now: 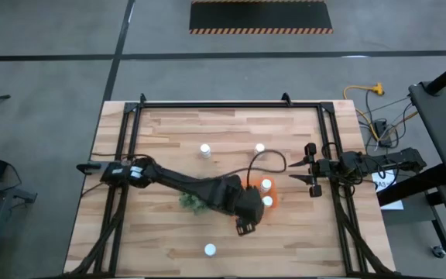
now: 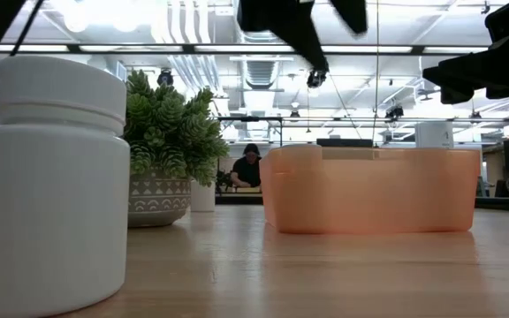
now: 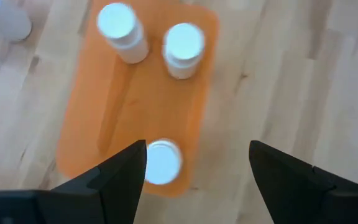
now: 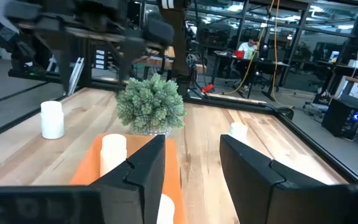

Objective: Pick and place pill bottles into a basket
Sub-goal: Put the white pill bottle into the orange bin

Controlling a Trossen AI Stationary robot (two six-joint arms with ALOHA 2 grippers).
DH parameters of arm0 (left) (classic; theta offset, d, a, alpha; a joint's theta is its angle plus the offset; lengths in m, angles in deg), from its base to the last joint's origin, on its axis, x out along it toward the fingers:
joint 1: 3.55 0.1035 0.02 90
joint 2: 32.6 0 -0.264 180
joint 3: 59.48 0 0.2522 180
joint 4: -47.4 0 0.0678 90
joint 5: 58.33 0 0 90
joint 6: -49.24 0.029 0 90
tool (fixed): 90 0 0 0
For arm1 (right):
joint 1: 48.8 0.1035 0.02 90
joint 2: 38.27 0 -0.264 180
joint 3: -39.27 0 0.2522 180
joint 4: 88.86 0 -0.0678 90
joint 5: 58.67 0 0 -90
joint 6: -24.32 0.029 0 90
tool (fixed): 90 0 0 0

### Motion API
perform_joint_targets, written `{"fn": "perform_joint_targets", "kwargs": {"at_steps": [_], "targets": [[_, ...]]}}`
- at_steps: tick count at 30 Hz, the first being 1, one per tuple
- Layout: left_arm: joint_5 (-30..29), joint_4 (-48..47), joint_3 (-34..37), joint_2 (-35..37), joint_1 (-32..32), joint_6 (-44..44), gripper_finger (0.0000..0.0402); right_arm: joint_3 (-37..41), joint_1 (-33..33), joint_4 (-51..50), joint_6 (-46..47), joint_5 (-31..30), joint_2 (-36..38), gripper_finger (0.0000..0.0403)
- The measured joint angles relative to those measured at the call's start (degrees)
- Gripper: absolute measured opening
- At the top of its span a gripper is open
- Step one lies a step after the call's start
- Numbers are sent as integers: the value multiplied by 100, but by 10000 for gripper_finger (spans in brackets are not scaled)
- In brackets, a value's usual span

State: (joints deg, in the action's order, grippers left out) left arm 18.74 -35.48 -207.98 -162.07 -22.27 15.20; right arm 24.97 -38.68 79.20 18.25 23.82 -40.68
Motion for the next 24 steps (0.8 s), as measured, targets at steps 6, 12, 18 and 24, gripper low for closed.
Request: {"fn": "perform_joint_targets", "kwargs": {"at_steps": [6,12,18,24], "targets": [[-410,176,0,26,-481,-7,265,0,0,0,-9,0,0,141],[-973,336,0,26,-982,-141,265,0,1,0,-8,1,0,141],[-1773,337,4,26,-1485,-679,265,0,0,1,-1,0,0,141],[-2698,330,68,26,-1994,-1292,265,0,1,0,-11,2,0,141]]}}
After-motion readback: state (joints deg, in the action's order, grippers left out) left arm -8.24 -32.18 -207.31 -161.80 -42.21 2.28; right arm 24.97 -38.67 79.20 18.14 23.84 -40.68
